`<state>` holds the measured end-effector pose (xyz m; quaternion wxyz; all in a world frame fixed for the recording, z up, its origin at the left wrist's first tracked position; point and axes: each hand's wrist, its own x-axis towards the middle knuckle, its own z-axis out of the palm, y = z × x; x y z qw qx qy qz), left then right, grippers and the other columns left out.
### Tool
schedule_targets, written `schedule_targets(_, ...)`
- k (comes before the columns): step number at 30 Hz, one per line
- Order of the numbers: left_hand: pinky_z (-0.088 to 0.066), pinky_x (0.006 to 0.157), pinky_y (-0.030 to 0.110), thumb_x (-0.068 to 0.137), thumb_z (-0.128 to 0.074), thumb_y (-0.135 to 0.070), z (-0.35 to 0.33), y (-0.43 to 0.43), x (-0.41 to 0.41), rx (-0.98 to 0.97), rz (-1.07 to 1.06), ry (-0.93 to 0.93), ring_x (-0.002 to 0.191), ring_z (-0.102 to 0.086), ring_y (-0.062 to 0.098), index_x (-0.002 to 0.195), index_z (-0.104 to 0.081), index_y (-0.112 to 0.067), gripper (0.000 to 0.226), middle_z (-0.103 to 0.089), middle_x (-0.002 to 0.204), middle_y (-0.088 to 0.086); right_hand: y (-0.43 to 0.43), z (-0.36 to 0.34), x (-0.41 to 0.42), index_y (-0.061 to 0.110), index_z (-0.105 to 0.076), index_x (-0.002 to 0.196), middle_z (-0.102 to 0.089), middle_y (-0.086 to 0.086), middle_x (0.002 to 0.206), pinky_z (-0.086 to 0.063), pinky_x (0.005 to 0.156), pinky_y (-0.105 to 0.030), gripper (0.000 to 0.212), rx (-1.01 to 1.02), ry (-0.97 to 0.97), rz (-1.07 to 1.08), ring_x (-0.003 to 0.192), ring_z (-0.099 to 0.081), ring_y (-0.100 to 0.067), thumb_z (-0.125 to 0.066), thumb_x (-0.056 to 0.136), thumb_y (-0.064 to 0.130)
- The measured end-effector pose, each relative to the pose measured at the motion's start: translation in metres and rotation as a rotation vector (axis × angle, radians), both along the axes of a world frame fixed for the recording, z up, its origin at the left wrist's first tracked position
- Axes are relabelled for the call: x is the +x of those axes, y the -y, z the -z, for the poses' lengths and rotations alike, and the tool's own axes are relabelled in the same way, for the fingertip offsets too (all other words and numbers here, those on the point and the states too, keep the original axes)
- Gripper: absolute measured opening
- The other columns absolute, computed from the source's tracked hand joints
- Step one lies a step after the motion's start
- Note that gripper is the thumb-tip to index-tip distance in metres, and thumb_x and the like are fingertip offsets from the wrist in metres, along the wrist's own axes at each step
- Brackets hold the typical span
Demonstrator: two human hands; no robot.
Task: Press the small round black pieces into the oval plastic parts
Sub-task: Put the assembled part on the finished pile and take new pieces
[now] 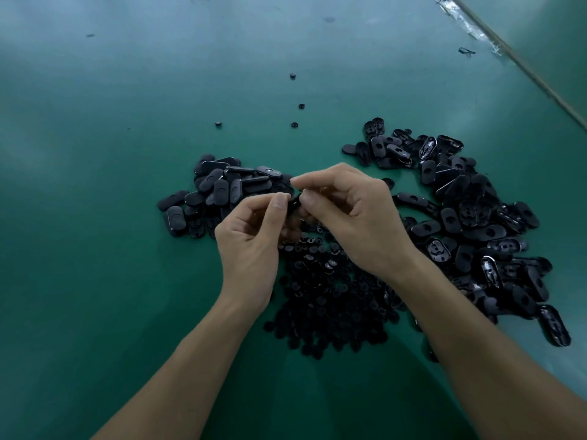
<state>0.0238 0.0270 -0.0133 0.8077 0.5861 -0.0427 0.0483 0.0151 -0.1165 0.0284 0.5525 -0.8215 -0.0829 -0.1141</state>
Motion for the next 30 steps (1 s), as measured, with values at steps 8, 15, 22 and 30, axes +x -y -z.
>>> schedule_targets(8, -0.056, 0.079, 0.021, 0.085, -0.076, -0.002, 0.003, -0.002, 0.001, 0.002, -0.008, -0.009, 0.086, -0.071, 0.011, 0.094, -0.073, -0.016, 0.017, -0.076, 0.09, -0.002, 0.007, 0.007, 0.0, 0.017, -0.076, 0.1, -0.076, 0.004, 0.081, -0.053, 0.065, -0.018, 0.01, -0.001, -0.25, 0.027, 0.071, -0.072, -0.008, -0.07, 0.094, 0.022)
schedule_targets(15, -0.056, 0.07, 0.021, 0.09, -0.074, -0.013, 0.003, 0.0, -0.002, 0.067, 0.02, -0.009, 0.076, -0.072, 0.012, 0.097, -0.073, -0.014, 0.007, -0.076, 0.085, 0.0, 0.01, 0.006, 0.001, 0.017, -0.076, 0.096, -0.076, 0.004, 0.082, -0.054, 0.067, -0.02, 0.007, 0.051, -0.195, 0.04, 0.073, -0.071, -0.01, -0.069, 0.094, 0.018)
schedule_targets(22, -0.056, 0.067, 0.022, 0.095, -0.068, -0.007, 0.004, 0.001, -0.002, 0.048, 0.016, -0.021, 0.073, -0.071, 0.014, 0.097, -0.069, -0.011, 0.005, -0.073, 0.079, -0.001, 0.012, 0.012, 0.003, 0.019, -0.074, 0.105, -0.071, 0.01, 0.075, -0.048, 0.063, -0.012, 0.02, -0.123, -0.196, 0.186, 0.067, -0.065, 0.0, -0.058, 0.101, 0.03)
schedule_targets(30, -0.057, 0.071, 0.024, 0.093, -0.068, -0.004, 0.003, 0.002, -0.002, 0.012, 0.004, -0.013, 0.08, -0.073, 0.02, 0.092, -0.068, -0.011, 0.007, -0.073, 0.082, 0.001, 0.011, 0.014, -0.002, 0.026, -0.069, 0.114, -0.055, 0.004, 0.102, -0.05, 0.089, -0.036, 0.022, -0.687, -0.265, 0.137, 0.104, -0.055, -0.016, -0.065, 0.096, 0.035)
